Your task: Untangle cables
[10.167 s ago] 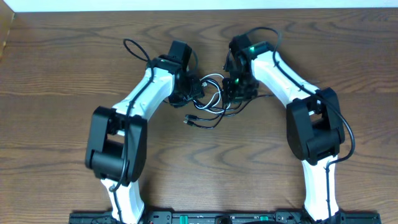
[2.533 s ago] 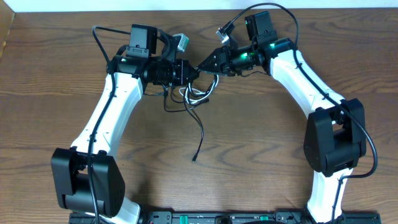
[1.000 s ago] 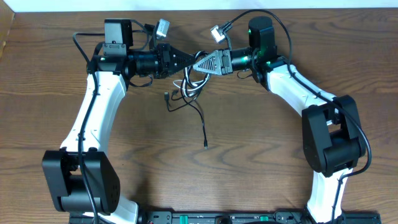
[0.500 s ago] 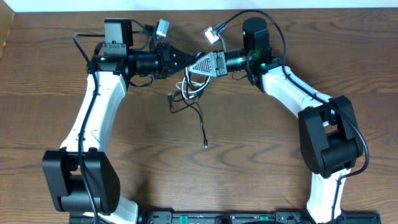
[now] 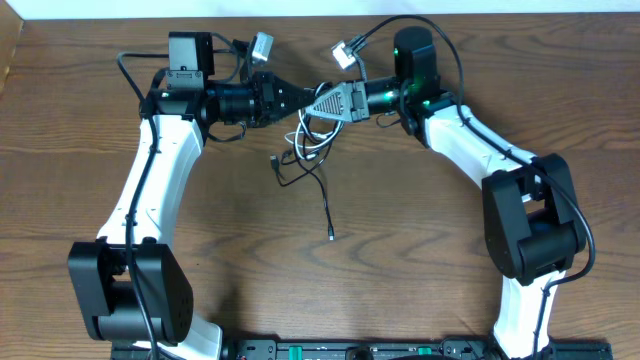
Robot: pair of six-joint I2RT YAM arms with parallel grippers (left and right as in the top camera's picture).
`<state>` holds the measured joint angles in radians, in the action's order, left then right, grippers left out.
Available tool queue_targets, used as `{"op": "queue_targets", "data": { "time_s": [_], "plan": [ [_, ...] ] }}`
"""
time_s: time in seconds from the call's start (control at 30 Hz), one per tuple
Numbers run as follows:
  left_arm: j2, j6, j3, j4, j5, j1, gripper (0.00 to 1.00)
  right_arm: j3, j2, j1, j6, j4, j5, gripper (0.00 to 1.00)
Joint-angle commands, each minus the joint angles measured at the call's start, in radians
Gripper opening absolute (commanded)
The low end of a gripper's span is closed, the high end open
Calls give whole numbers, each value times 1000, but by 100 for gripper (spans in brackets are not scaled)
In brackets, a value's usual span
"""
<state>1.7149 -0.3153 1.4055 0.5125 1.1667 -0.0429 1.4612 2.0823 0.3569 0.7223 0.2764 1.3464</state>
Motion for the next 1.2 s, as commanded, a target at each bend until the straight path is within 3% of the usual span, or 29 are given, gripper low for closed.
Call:
{"op": "queue_targets", "data": {
  "time_s": [0.0, 0.13, 0.3, 0.37, 0.5, 0.77, 0.87, 1.0, 1.17],
  "plan": [
    [-3, 74, 3, 44, -88, 2, 8, -5, 0, -36, -24, 1, 73, 1],
    [-3, 106, 3, 77, -95, -3, 8, -5, 0, -55, -24, 0, 97, 1],
    [-3, 129, 3, 78, -113, -21, 31, -5, 0, -53, -24, 1, 99, 1],
    [-3, 129, 3, 77, -134, -30, 45, -5, 0, -53, -24, 0, 103, 1],
    [-1, 144, 2, 77, -171, -49, 50, -5, 0, -53, -24, 0, 109, 1],
    [13, 166, 1, 77, -219, -83, 49, -5, 0, -53, -24, 1, 109, 1],
    [16, 193, 1, 78, -219, -88, 26, -5, 0, -53, -24, 0, 109, 1],
    [24, 211, -2, 78, -219, -88, 9, -5, 0, -53, -24, 0, 109, 1],
    [30, 231, -10, 78, -219, -88, 8, -5, 0, -53, -24, 1, 124, 1]
  ]
}}
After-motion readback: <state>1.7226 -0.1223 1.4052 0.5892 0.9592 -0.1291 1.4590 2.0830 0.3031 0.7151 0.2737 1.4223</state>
